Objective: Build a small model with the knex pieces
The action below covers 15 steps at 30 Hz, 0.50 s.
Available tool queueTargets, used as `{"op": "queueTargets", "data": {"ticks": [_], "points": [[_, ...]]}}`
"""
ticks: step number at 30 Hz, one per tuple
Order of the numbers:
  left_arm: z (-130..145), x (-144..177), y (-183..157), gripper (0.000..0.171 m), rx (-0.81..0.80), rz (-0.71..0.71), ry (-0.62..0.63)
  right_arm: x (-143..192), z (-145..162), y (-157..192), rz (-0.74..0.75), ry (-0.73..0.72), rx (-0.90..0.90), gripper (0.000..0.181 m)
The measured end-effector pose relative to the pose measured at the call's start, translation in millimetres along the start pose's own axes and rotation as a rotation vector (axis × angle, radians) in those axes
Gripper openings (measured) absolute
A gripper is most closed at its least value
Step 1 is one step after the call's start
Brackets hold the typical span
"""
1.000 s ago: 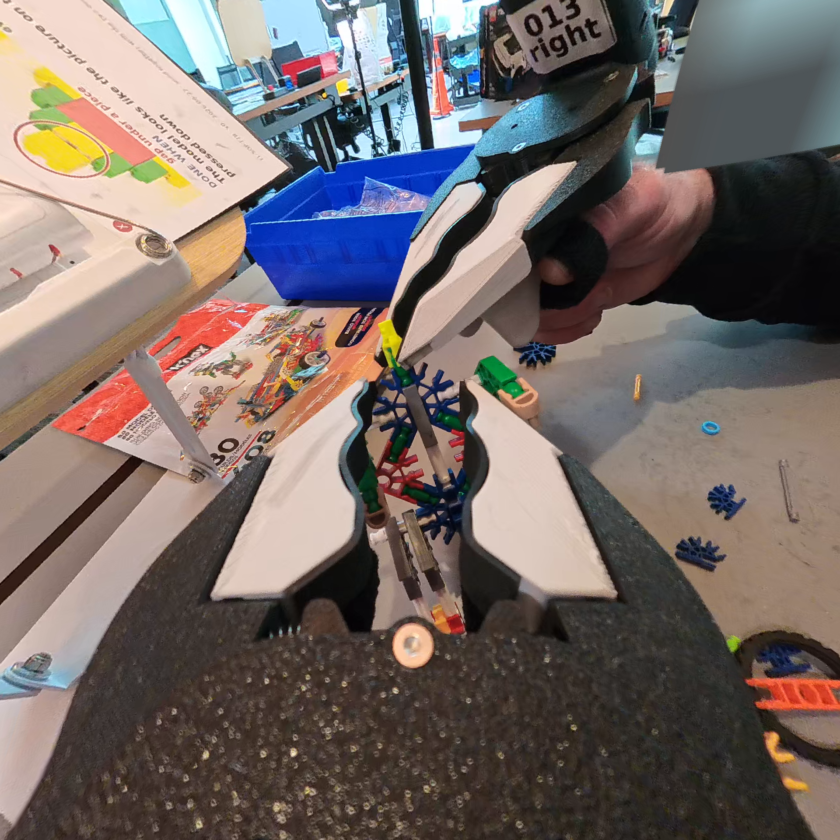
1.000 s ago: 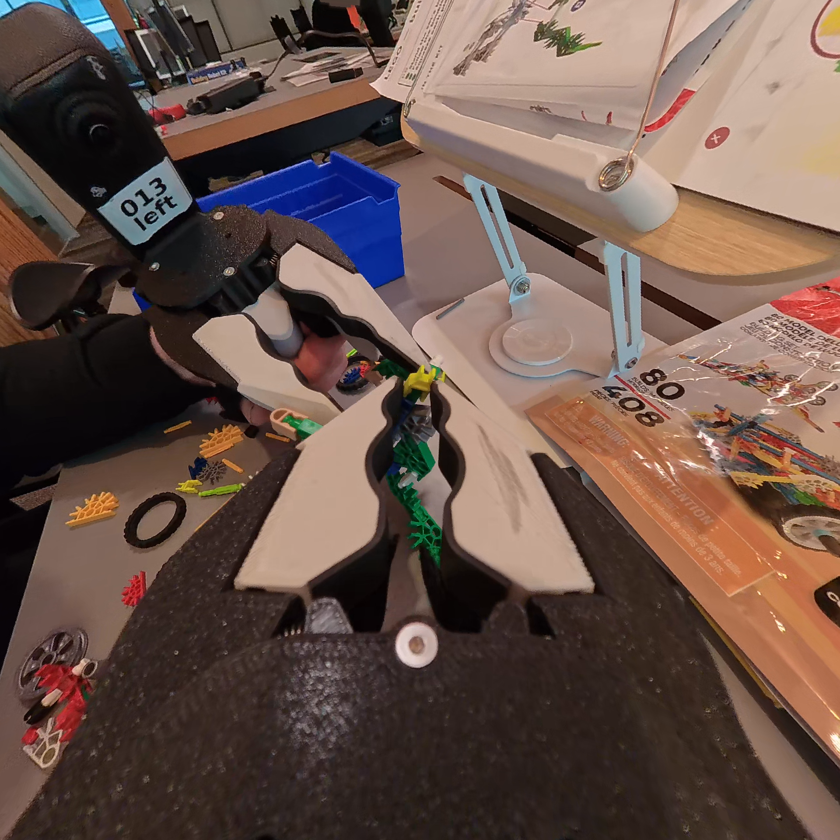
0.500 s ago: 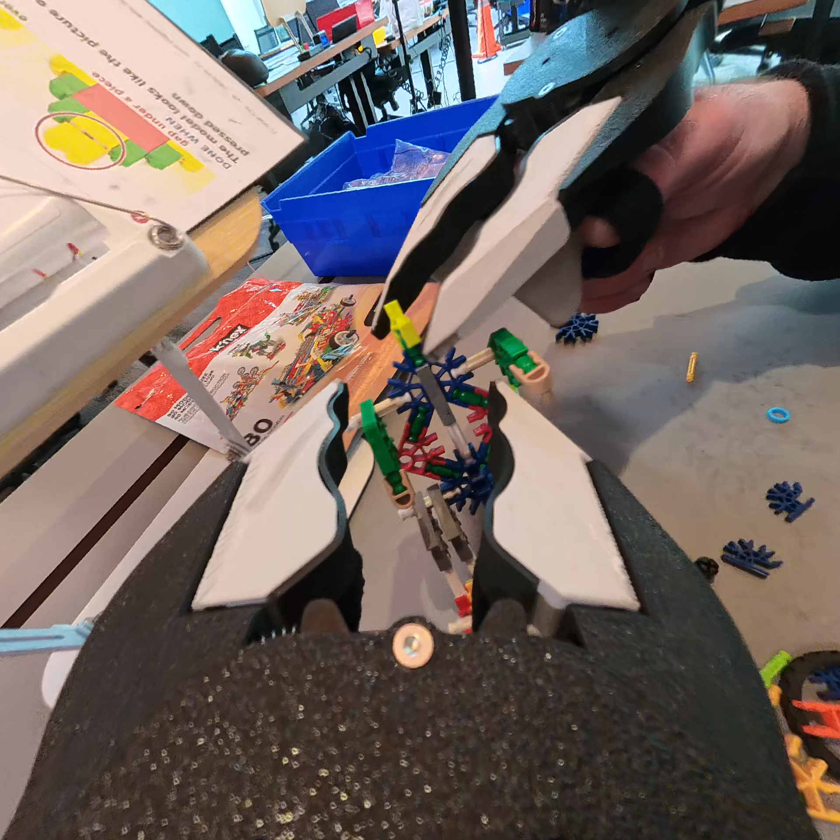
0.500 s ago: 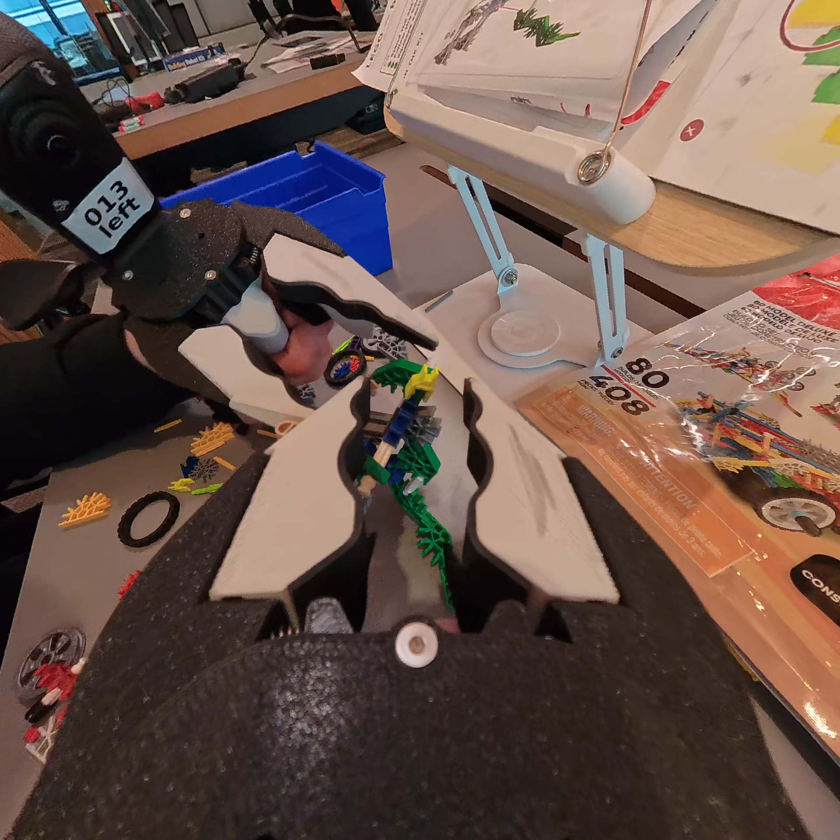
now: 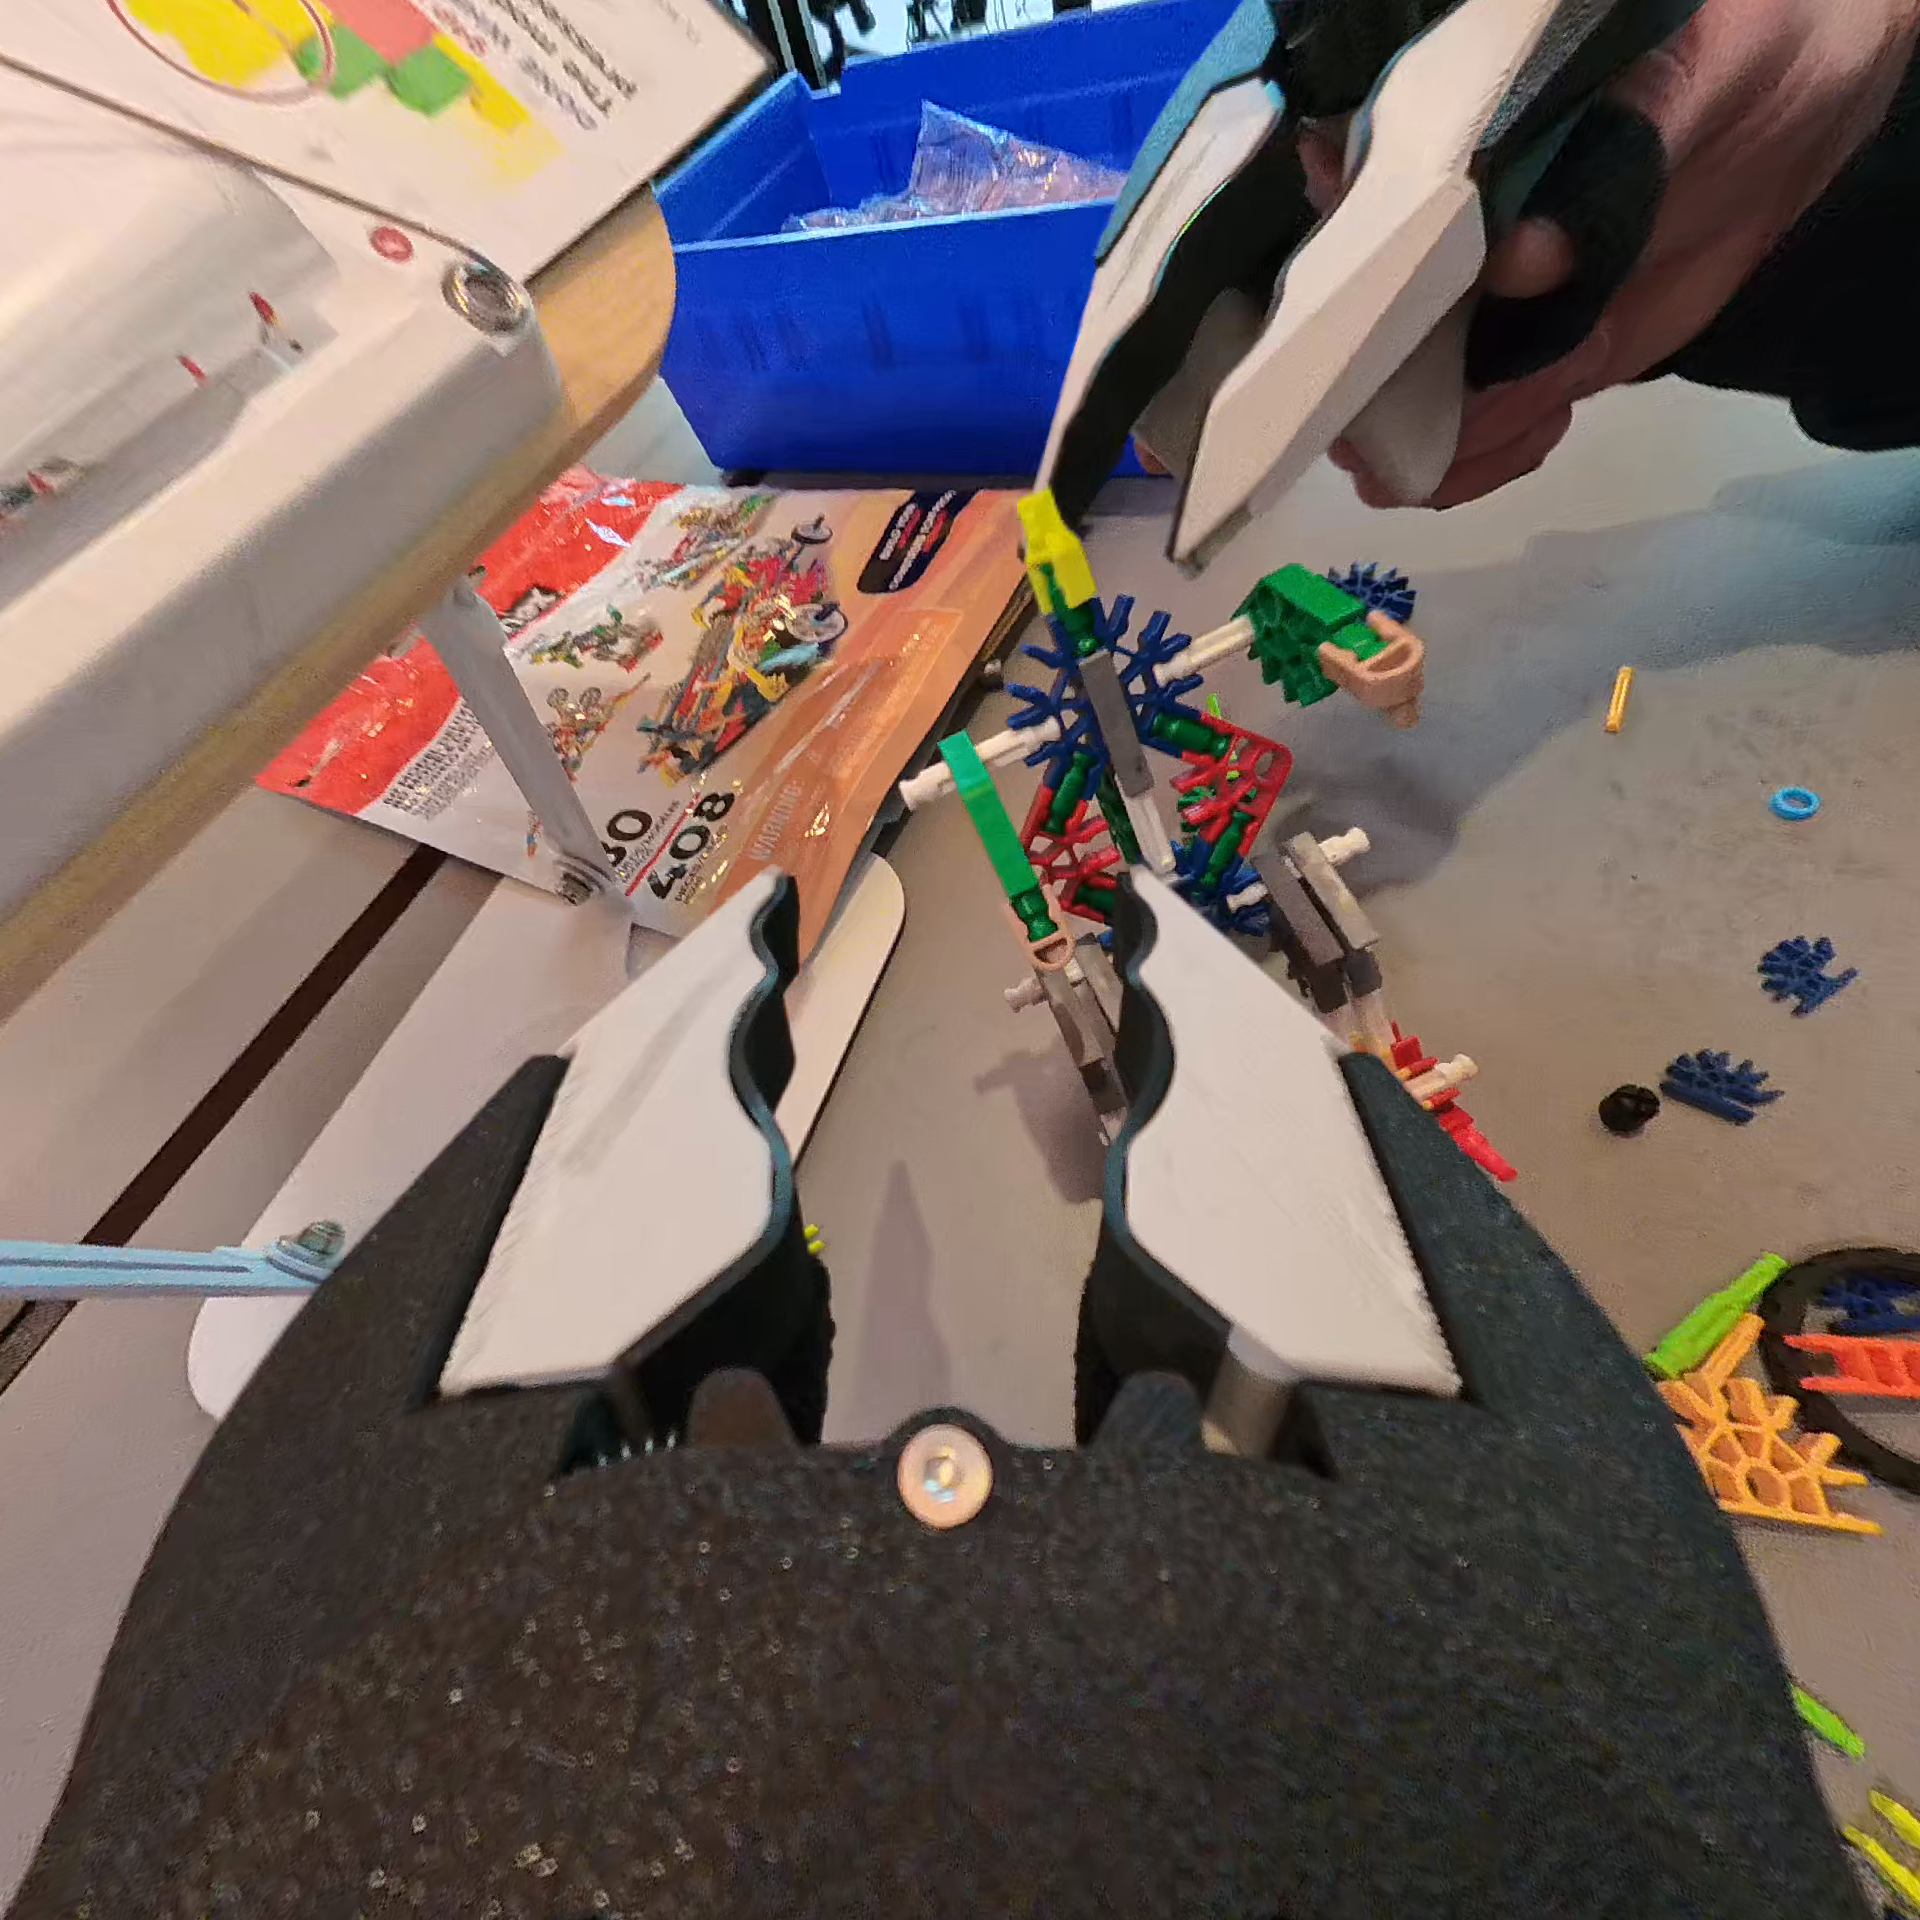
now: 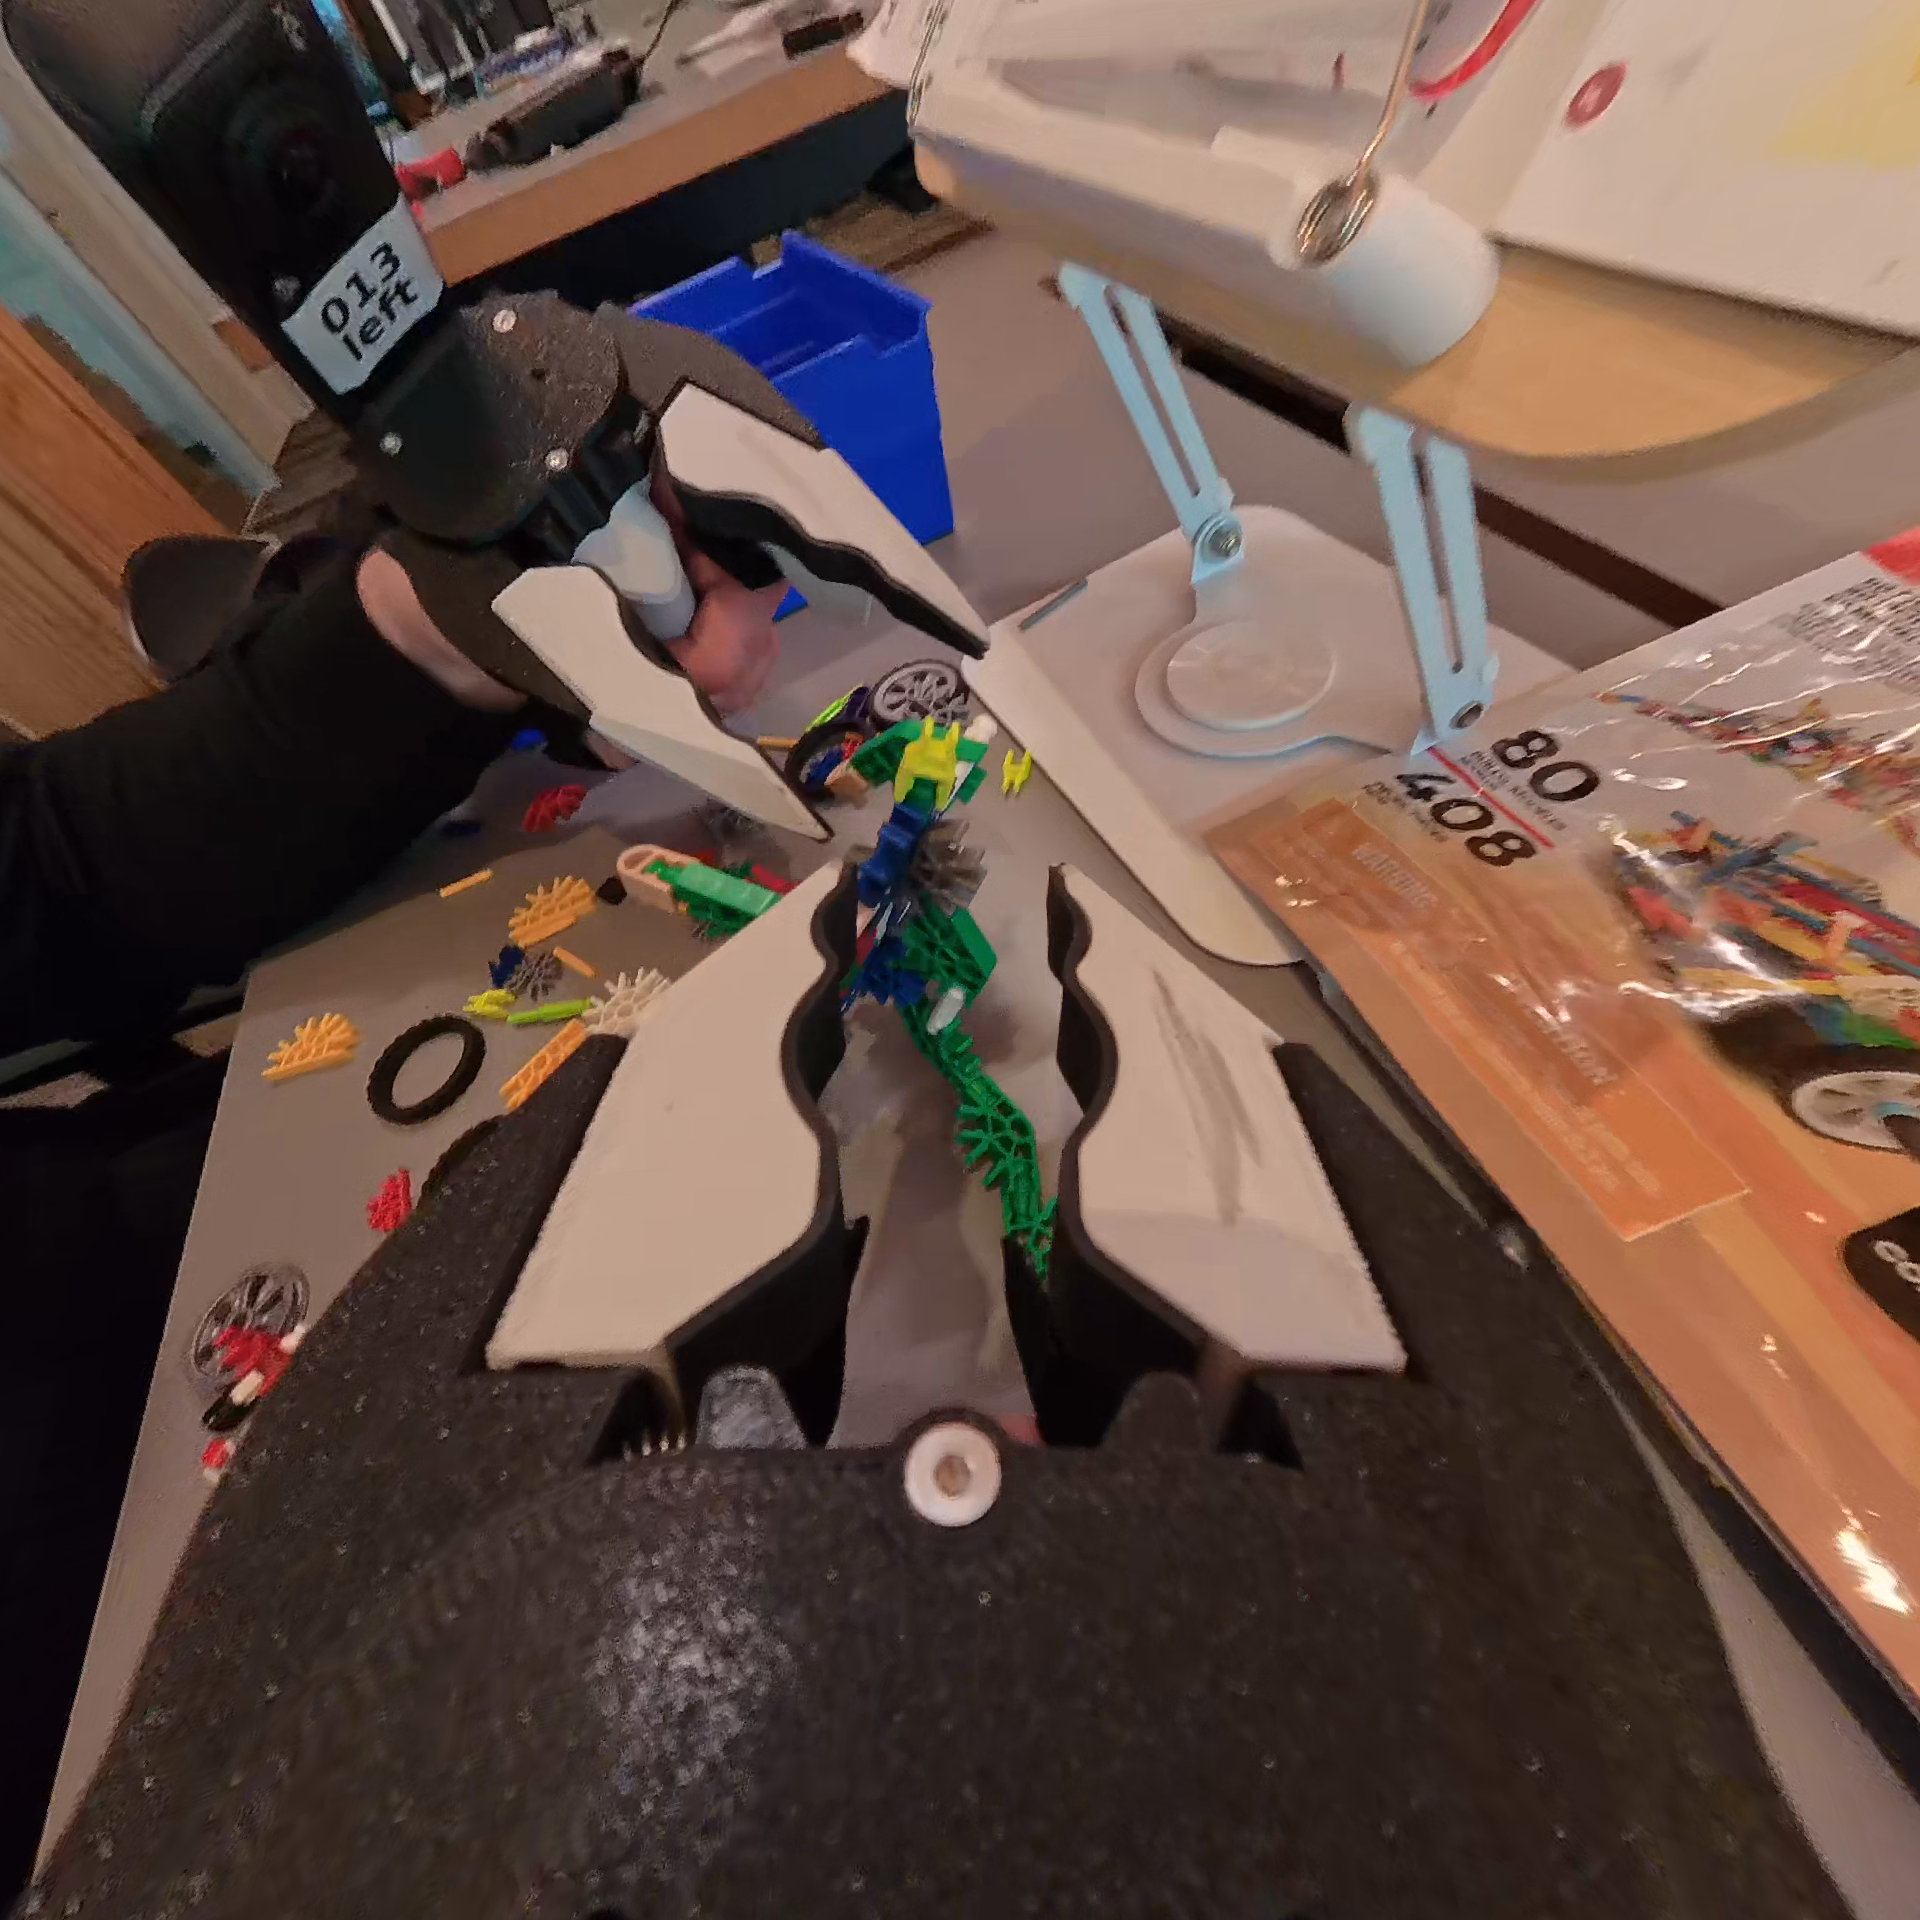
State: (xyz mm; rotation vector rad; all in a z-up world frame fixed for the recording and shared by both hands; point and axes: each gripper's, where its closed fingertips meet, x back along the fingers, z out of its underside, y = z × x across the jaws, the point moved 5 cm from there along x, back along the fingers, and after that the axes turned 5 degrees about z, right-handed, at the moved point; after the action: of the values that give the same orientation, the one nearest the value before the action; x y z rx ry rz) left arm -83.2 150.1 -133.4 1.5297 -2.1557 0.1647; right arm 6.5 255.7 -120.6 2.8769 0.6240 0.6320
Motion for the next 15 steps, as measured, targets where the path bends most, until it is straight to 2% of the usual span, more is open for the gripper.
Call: {"op": "queueTargets", "data": {"ticks": [6, 12, 15], "points": [[12, -15, -11, 0.045, 0.027, 0.086, 0.061, -10, 8, 5, -0.068, 0.029, -0.032, 0.035], [12, -16, -20, 0.029, 0.028, 0.138, 0.074, -7, 4, 3, -0.005, 0.017, 0.002, 0.034], [15, -17, -24, 0.027, 0.033, 0.17, 0.093, -5, 5, -1, 0.001, 0.023, -0.001, 0.032]]}}
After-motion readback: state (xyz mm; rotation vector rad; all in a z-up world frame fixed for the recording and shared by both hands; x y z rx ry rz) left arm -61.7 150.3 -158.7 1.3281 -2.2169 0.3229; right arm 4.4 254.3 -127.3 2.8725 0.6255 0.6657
